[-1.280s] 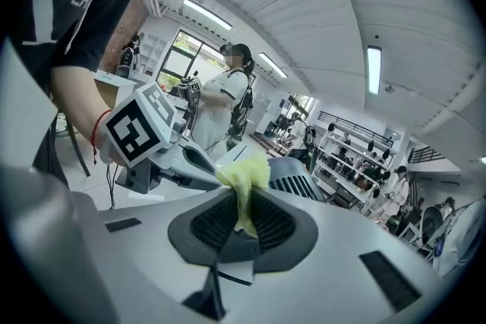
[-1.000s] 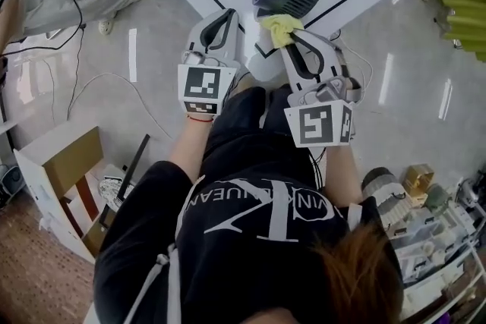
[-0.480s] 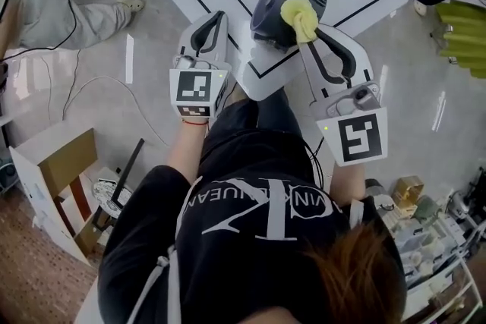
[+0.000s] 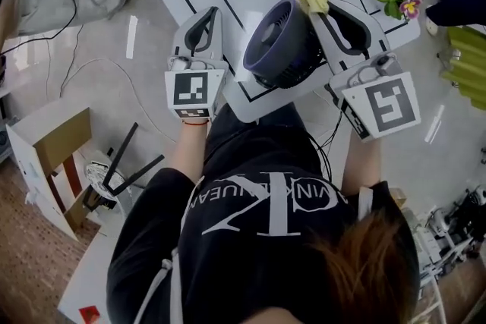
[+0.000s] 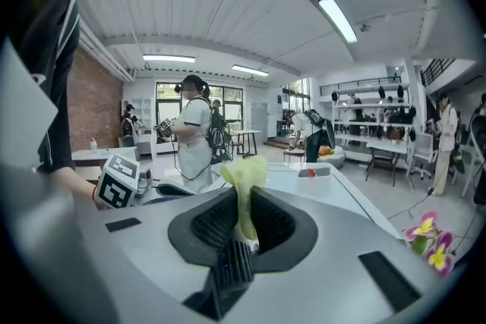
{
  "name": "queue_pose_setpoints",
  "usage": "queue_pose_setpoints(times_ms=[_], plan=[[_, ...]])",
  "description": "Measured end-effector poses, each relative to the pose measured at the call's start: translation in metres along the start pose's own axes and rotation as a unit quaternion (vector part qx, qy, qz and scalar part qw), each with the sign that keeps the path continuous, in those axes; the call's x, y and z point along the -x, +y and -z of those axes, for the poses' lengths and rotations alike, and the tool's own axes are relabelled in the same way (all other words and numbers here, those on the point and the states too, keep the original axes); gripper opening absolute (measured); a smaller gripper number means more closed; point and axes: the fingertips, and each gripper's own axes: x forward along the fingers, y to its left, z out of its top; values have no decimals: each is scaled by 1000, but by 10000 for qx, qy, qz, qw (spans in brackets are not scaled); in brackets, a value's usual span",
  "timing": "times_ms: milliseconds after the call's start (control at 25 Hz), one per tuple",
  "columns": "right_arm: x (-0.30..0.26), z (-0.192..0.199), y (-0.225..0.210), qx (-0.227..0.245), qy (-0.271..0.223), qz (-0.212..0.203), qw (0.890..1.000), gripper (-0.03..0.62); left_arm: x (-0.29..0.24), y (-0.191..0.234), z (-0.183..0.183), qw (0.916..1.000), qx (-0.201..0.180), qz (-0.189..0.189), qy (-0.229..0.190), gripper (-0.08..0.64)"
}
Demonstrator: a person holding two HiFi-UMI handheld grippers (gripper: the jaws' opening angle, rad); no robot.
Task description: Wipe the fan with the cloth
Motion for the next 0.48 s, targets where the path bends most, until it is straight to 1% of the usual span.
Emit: queue_pose_setpoints(times_ms=[120, 280, 480], plan=[[-17, 12, -10, -384, 239, -317, 9985, 49, -9, 6, 6, 9997, 120, -192, 108, 11], [-31, 27, -15, -454, 588, -583, 9955, 49, -15, 13, 4, 9989, 159, -412, 140, 11], [-34, 29, -15, -664, 700, -890, 9913, 48, -19, 16, 4, 9979, 203, -583, 191, 11]])
